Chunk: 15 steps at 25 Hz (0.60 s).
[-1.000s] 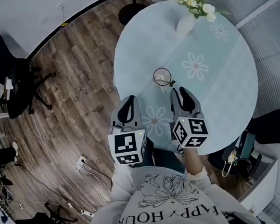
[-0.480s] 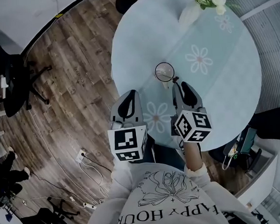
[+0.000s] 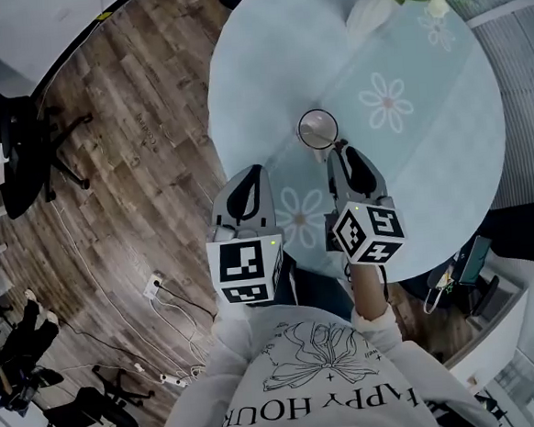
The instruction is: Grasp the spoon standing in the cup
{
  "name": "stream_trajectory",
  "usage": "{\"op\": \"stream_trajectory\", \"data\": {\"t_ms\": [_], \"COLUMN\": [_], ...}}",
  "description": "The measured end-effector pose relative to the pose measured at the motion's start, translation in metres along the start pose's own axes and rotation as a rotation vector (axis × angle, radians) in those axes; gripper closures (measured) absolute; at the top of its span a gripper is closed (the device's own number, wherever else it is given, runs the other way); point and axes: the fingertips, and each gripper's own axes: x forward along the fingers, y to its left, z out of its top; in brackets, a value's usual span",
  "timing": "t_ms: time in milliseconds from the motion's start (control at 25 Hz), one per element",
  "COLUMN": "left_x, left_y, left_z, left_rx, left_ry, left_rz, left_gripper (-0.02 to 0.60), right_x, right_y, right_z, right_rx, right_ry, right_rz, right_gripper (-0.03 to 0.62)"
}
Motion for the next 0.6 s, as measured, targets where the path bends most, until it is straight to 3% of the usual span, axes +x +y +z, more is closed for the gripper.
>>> {"op": "stream_trajectory", "data": {"t_ms": [600], "left_x": [0.008], "left_y": [0.008], "left_z": [-0.018], "left_rx": [-0.023], "left_ry": [0.040], "left_rz": [-0.002], "left_gripper": [0.575], "right_x": [0.020], "right_y": [-0.007], "right_z": [-0.010], "right_rx": [0.052], "right_ry": [0.015], "right_rz": [-0.007], "right_gripper": [0.464]}}
